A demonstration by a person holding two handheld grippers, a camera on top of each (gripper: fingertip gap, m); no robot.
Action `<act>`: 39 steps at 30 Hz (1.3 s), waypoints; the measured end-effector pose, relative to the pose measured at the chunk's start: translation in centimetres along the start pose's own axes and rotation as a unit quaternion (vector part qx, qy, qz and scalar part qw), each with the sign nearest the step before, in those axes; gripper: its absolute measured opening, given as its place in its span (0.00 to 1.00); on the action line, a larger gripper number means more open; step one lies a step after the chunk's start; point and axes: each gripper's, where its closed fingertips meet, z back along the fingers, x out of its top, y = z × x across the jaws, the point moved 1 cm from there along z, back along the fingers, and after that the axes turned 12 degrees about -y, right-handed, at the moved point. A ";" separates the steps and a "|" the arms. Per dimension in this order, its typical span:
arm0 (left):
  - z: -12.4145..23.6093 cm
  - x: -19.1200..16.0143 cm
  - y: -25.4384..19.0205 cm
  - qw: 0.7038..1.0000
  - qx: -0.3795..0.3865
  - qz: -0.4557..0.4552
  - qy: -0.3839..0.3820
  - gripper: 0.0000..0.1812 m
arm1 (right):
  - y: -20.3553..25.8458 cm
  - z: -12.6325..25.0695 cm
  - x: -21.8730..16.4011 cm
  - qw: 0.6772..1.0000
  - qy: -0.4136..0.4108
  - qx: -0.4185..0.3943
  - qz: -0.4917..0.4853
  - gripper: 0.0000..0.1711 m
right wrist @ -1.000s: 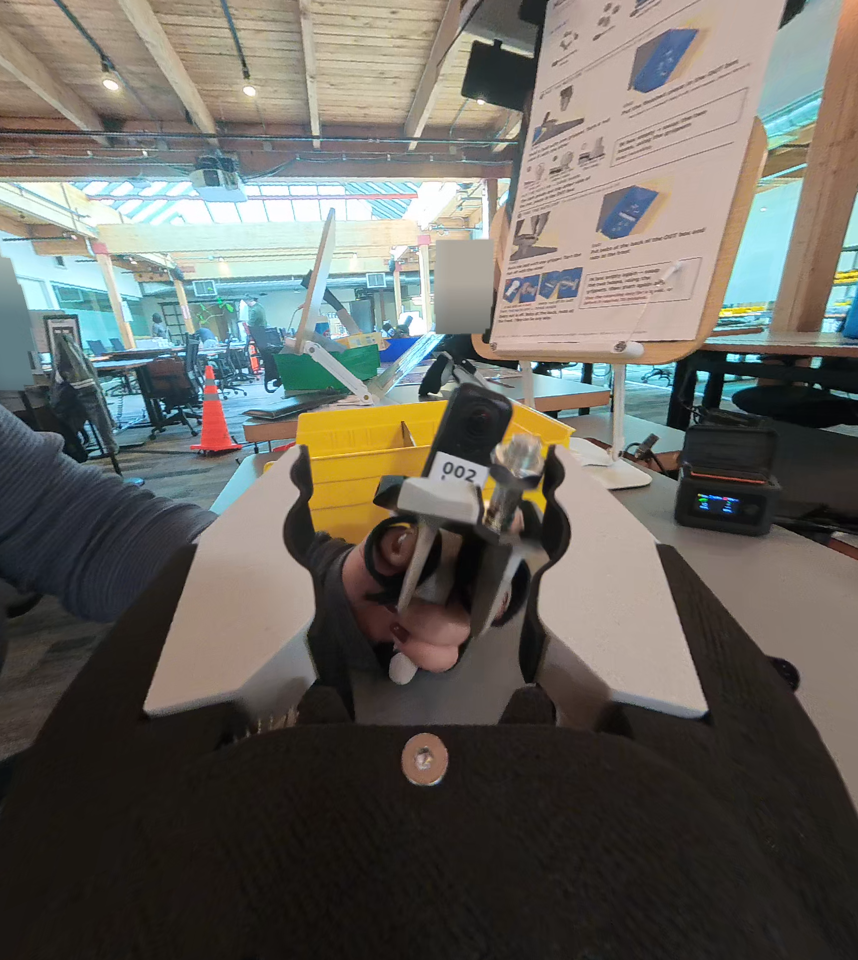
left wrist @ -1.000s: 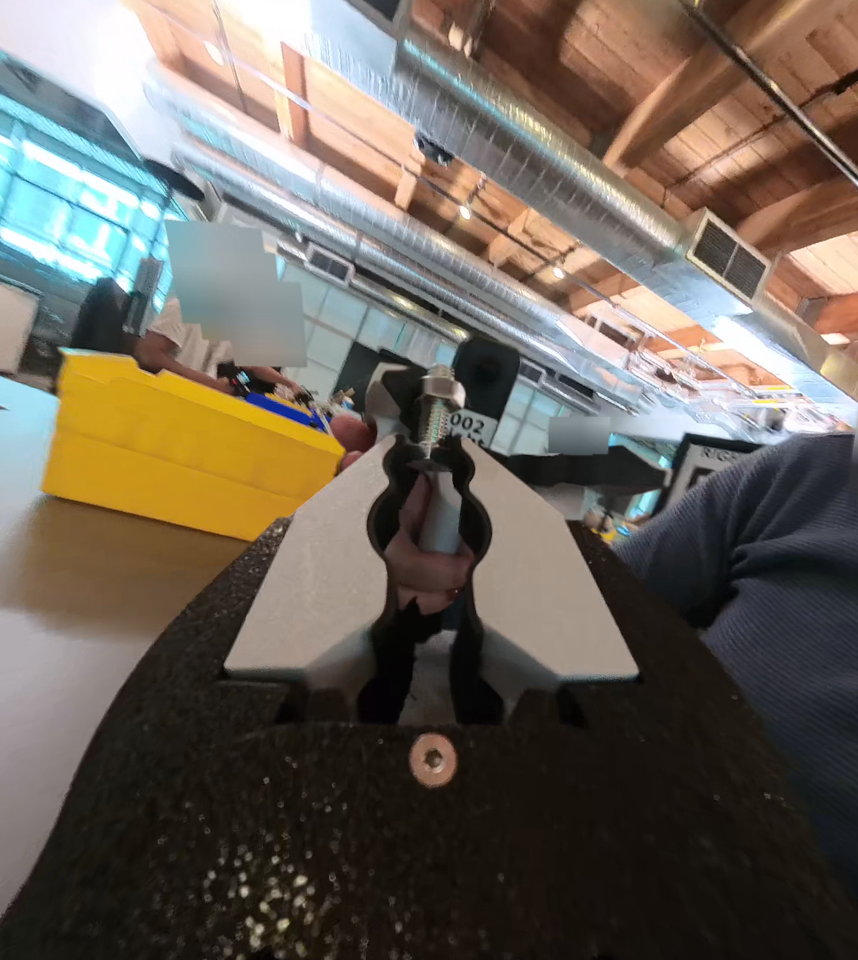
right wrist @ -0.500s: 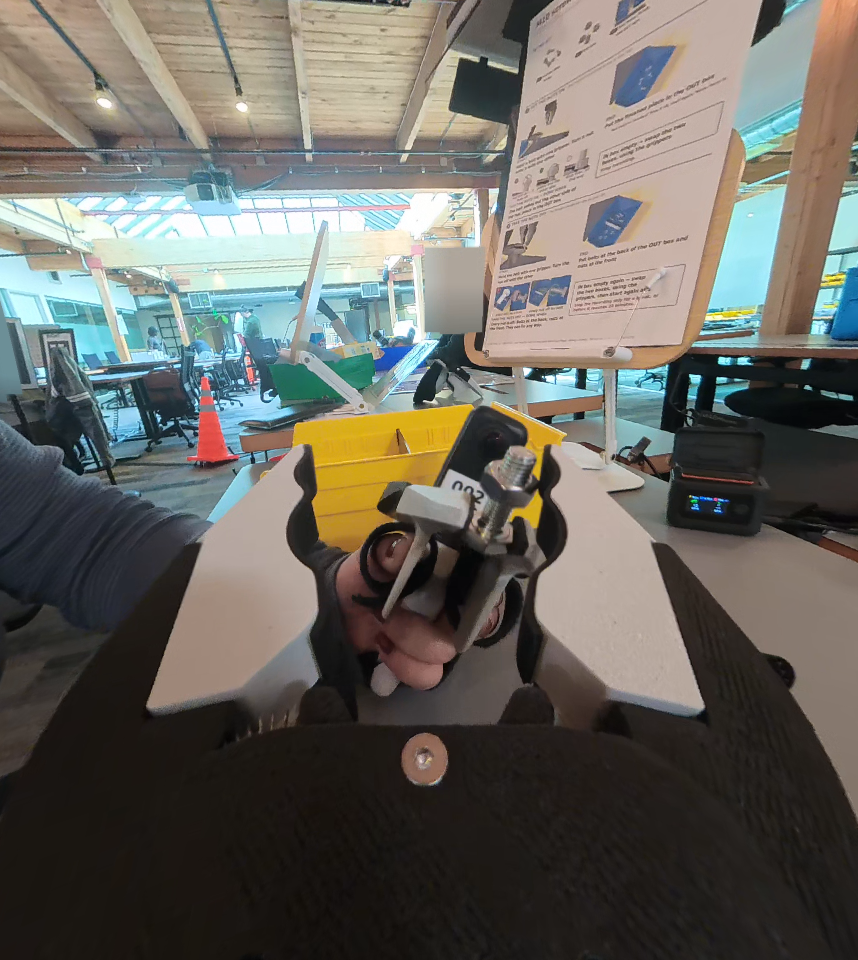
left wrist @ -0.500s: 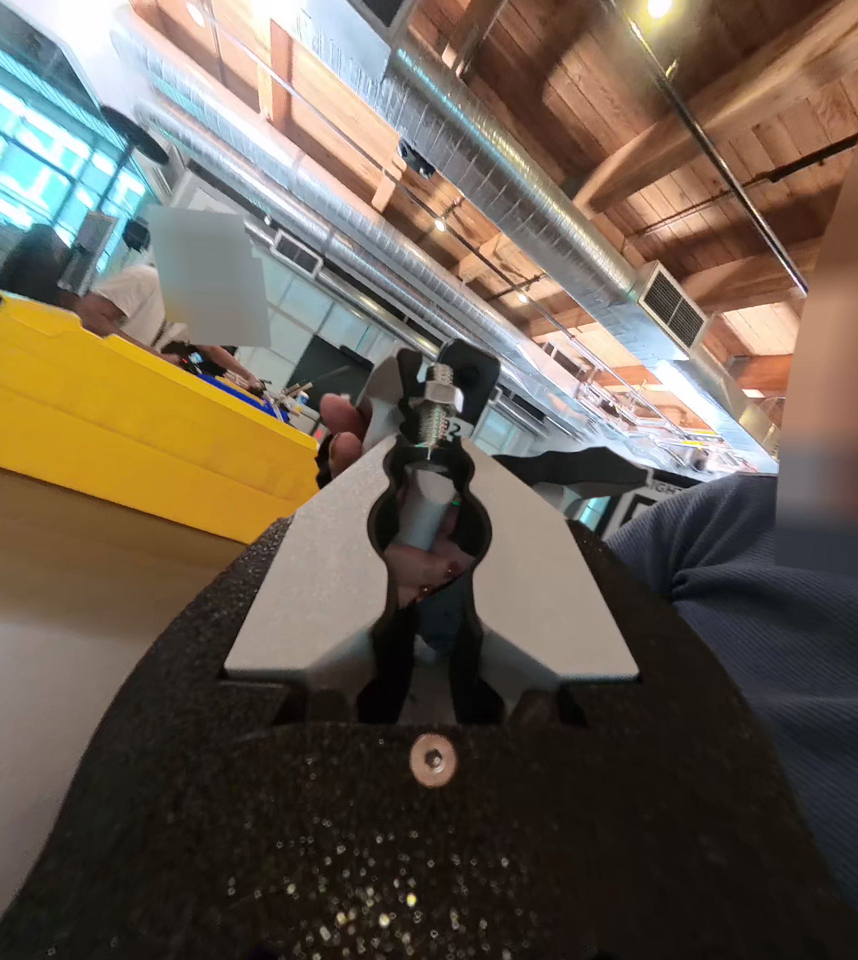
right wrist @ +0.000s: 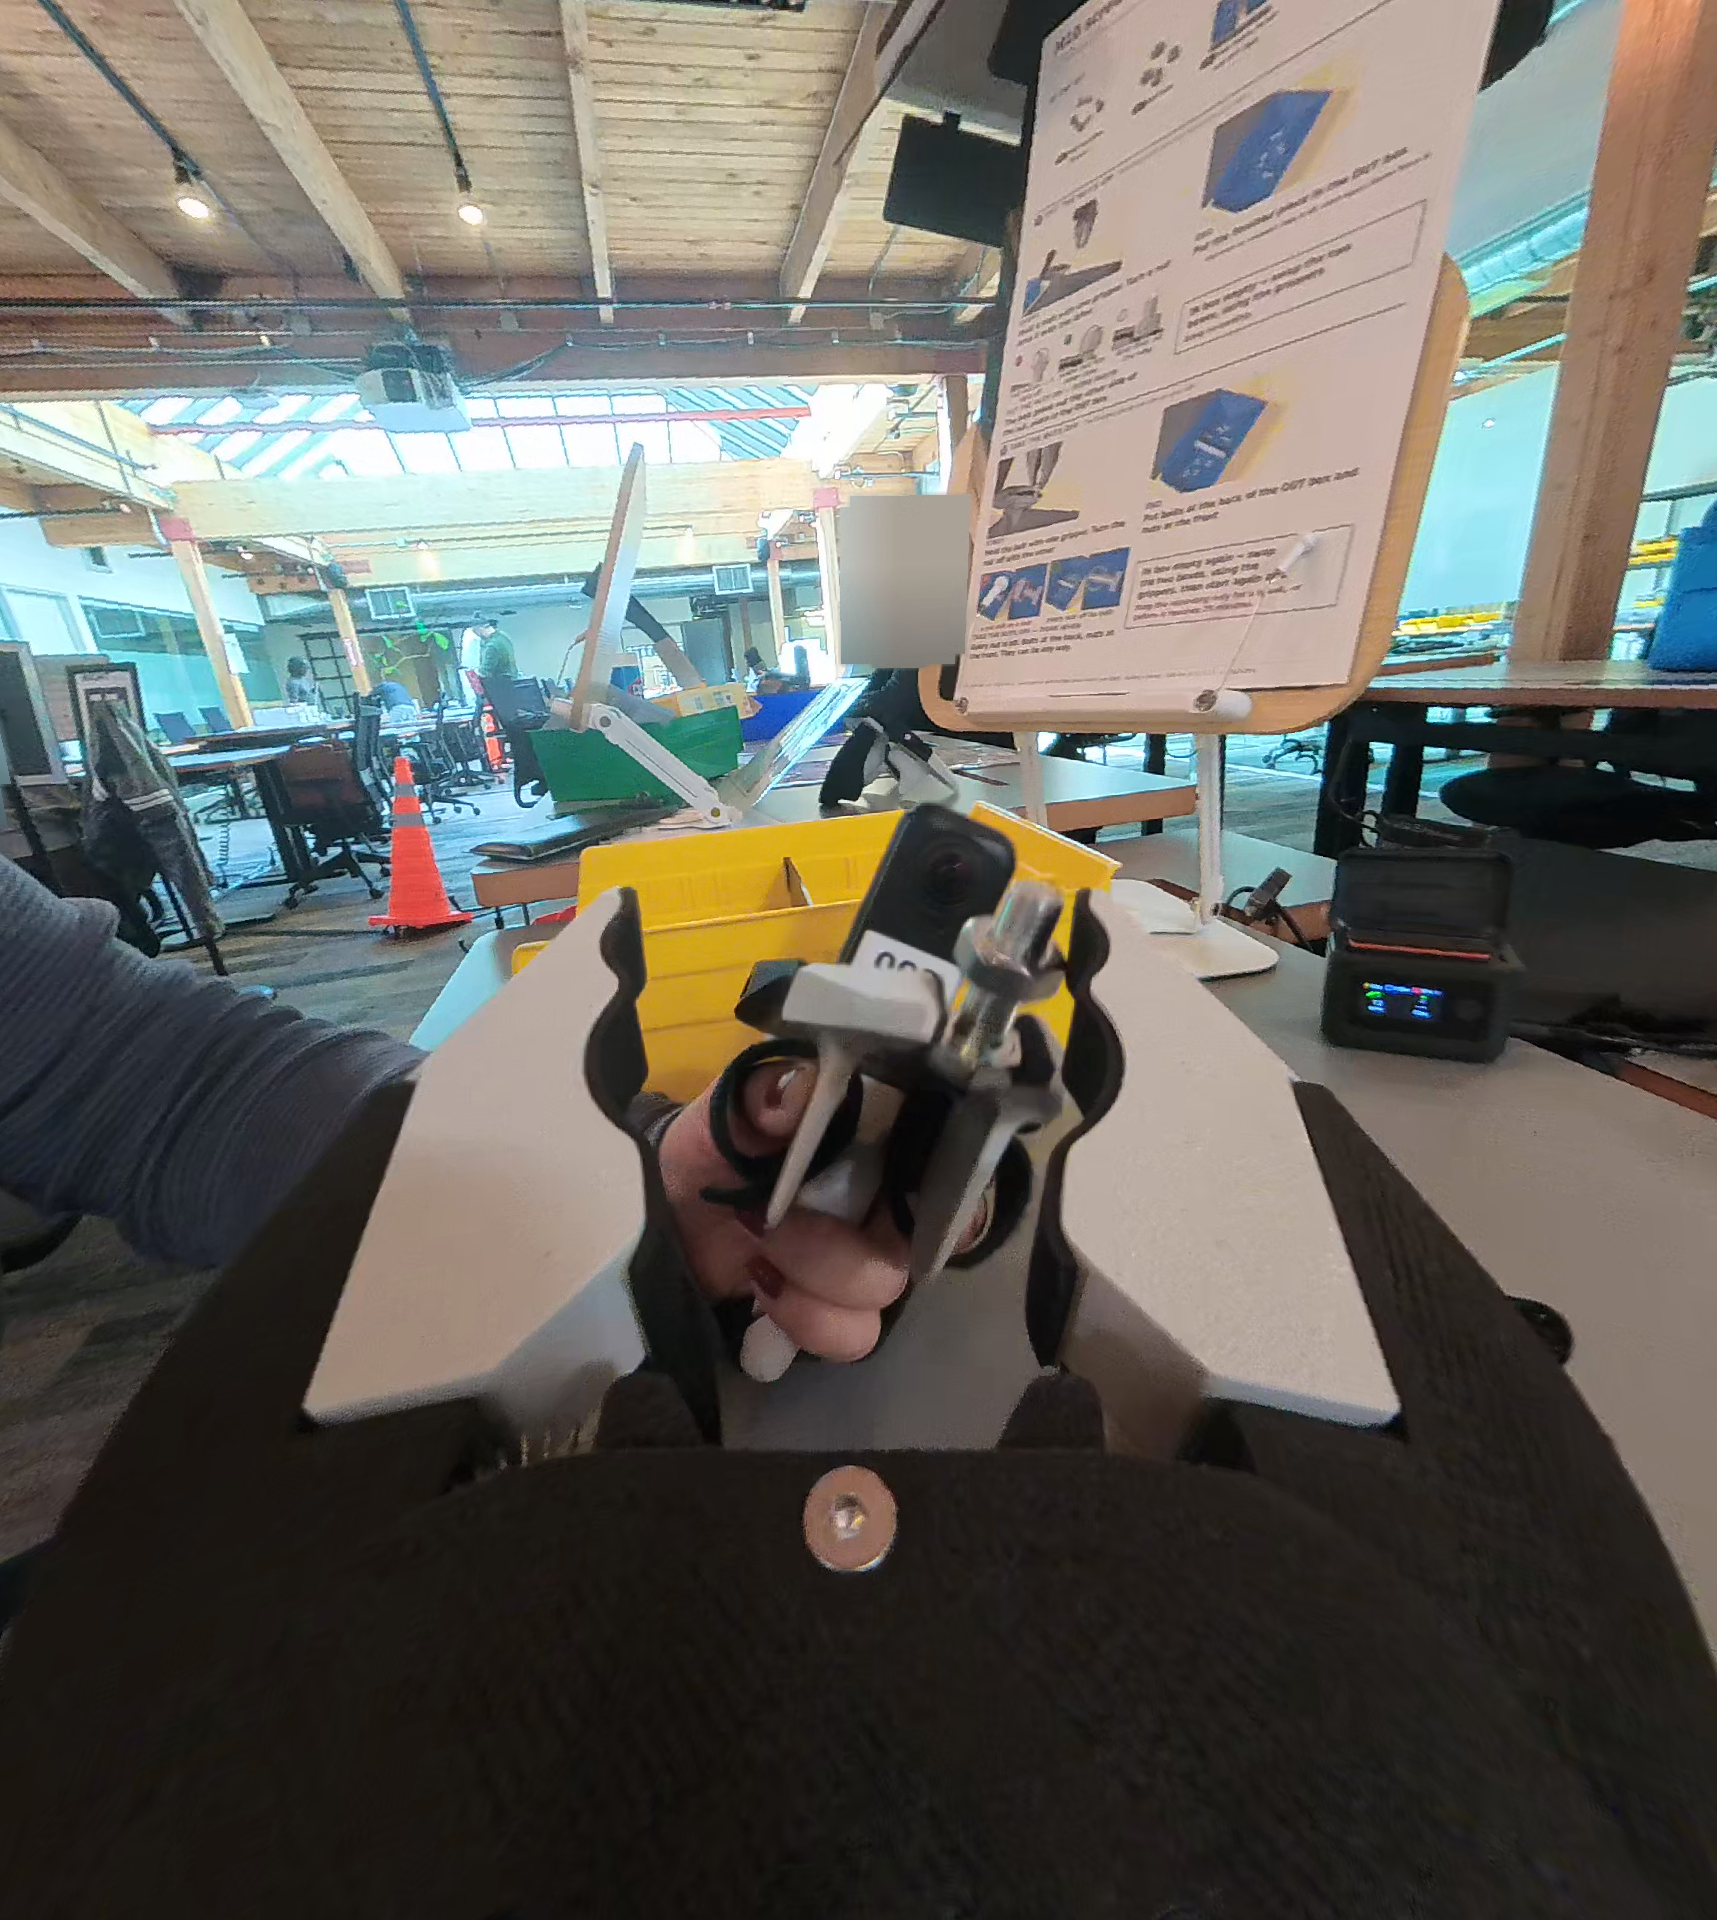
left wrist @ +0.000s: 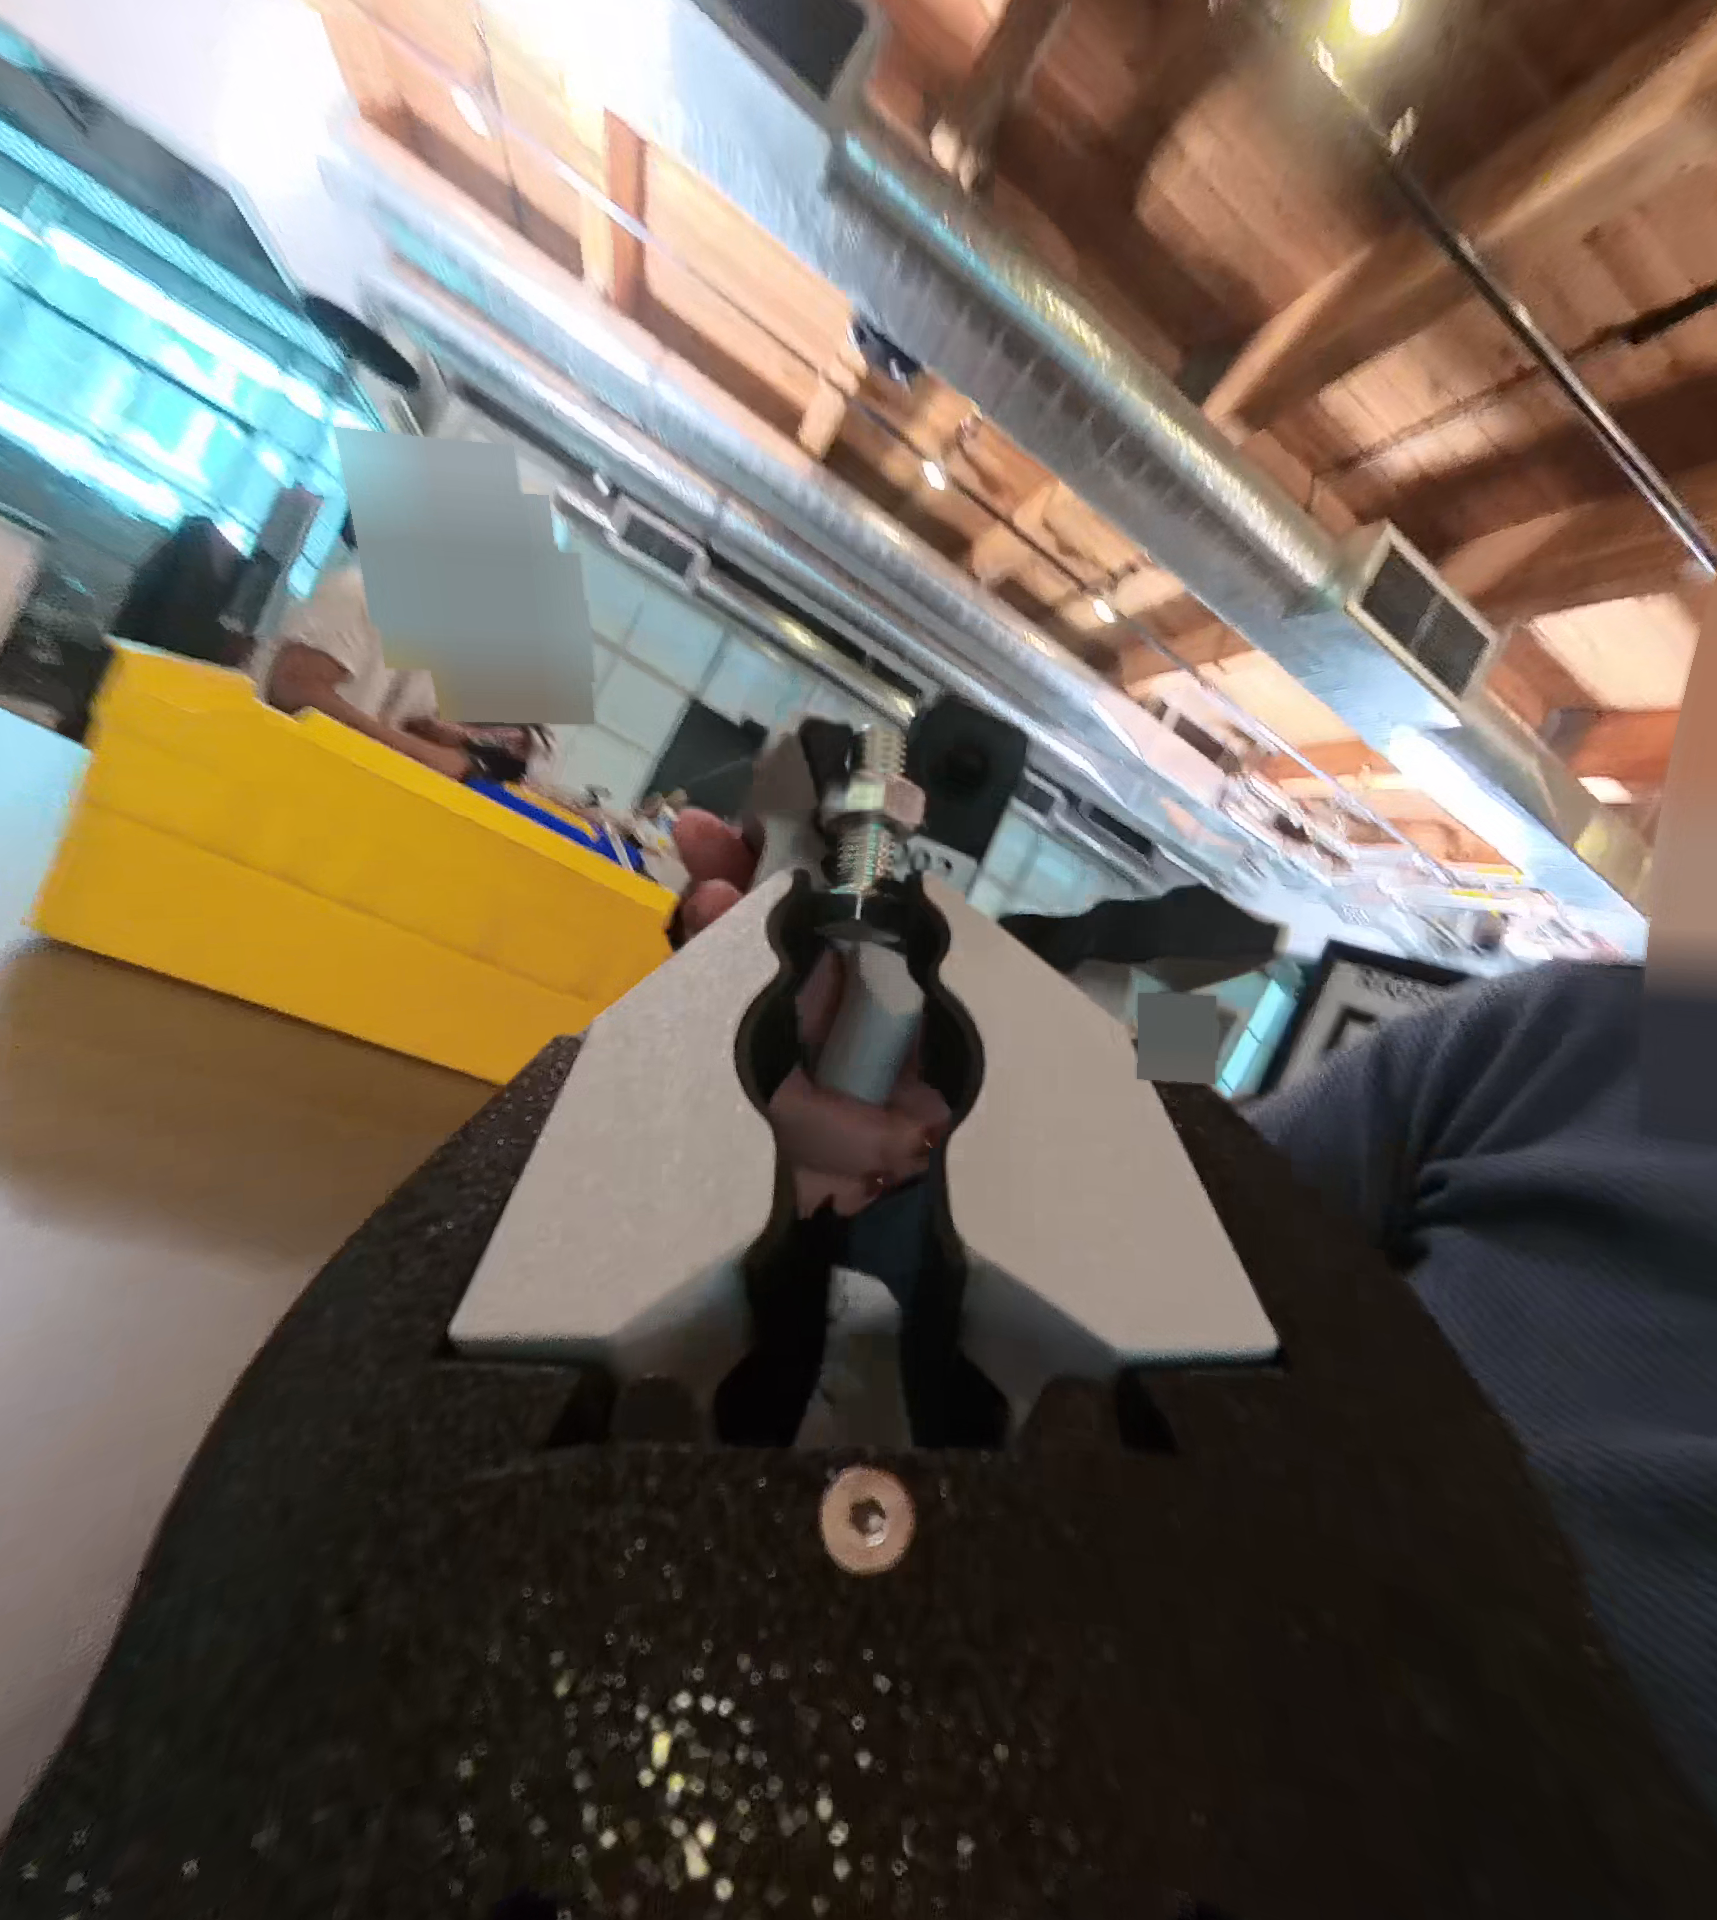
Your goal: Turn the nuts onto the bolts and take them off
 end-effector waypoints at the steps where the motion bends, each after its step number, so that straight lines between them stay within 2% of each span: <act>1: 0.3 0.9 0.5 1.000 0.016 -0.010 -0.023 0.08 | -0.1 0.1 0.2 1.000 -0.004 -0.002 -0.001 0.47; 3: 1.0 2.1 1.4 0.997 0.049 -0.023 -0.048 0.08 | -0.2 0.4 0.5 1.000 -0.006 0.007 -0.013 0.42; 6: 1.2 2.3 1.3 0.998 0.040 -0.014 -0.047 0.08 | -0.6 0.5 0.7 1.000 -0.013 -0.007 -0.005 0.41; 11: -0.1 -1.4 -0.5 0.998 -0.019 0.019 0.054 0.09 | -0.8 0.4 0.5 1.000 -0.008 -0.018 0.000 0.41; 13: -0.4 -2.2 -0.9 0.997 -0.029 0.014 0.070 0.09 | -0.5 0.3 0.3 1.000 -0.003 -0.011 0.001 0.41; 18: 0.3 0.5 0.2 1.000 0.010 -0.019 -0.005 0.08 | -0.2 0.2 0.0 1.000 0.009 -0.003 -0.007 0.43; 23: 0.6 1.0 0.6 1.000 0.021 -0.018 -0.014 0.08 | -0.9 0.6 -0.2 1.000 0.008 -0.013 -0.017 0.40; 29: 0.2 0.1 -0.6 1.000 -0.023 0.003 0.008 0.08 | -0.9 0.4 0.1 1.000 -0.001 -0.021 -0.005 0.44; 39: 0.6 1.9 -1.1 0.996 -0.048 0.046 -0.063 0.08 | -0.1 0.5 0.6 1.000 -0.021 0.006 -0.009 0.39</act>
